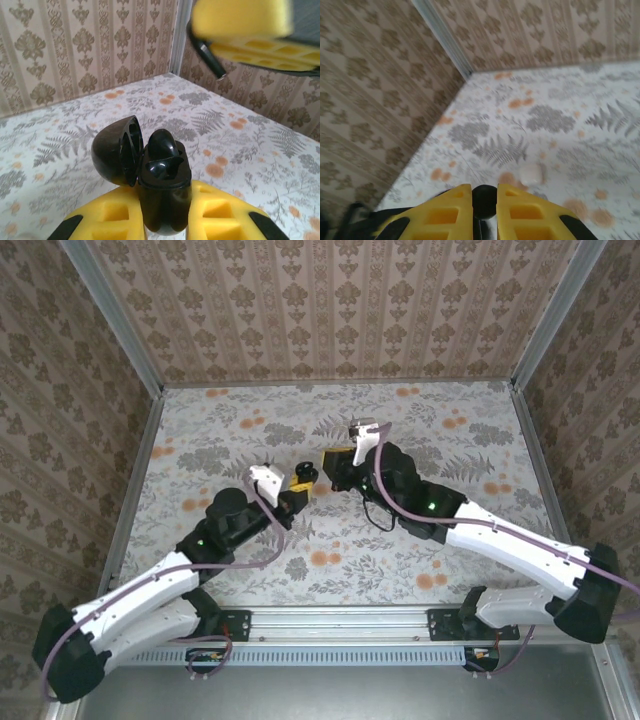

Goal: Insert the wireless bluetooth earbuds into the charging case

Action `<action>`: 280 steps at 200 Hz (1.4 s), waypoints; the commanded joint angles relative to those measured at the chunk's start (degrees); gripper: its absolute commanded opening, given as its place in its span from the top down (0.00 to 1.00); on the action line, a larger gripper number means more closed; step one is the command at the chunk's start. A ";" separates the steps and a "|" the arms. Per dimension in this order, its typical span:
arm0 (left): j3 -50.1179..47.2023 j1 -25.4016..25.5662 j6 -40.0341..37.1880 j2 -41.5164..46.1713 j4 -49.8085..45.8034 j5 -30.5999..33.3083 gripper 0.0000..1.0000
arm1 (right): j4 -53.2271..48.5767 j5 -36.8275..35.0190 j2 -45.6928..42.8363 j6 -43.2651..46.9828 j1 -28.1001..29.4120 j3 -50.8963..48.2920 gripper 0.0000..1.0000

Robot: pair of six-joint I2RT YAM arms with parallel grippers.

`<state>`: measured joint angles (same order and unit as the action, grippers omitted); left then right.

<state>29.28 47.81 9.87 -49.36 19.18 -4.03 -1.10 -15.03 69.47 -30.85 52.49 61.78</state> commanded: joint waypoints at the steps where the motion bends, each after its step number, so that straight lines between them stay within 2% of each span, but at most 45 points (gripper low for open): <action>1: 3.35 1.52 -0.16 -3.34 8.67 2.78 1.00 | 8.52 -1.24 -2.57 3.62 1.17 -2.48 0.86; 72: 4.67 4.63 -0.12 -5.84 13.73 5.26 1.00 | 16.08 0.54 -2.24 5.65 2.35 -5.77 0.87; 129: 3.54 5.09 0.59 -4.84 14.98 5.48 1.00 | 13.07 -4.27 -1.99 2.90 2.35 -4.13 0.87; 157: 3.13 5.26 0.21 -4.82 15.68 5.81 1.00 | 14.06 -3.04 -2.15 1.52 2.35 -4.81 0.87; 280: 2.40 5.63 1.61 -4.76 16.52 6.04 1.00 | 25.71 -0.74 1.27 9.14 2.49 -7.98 0.88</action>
<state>32.23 52.97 10.20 -55.22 33.08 1.56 20.56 -16.67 69.87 -24.10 54.65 54.46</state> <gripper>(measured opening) 0.173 0.118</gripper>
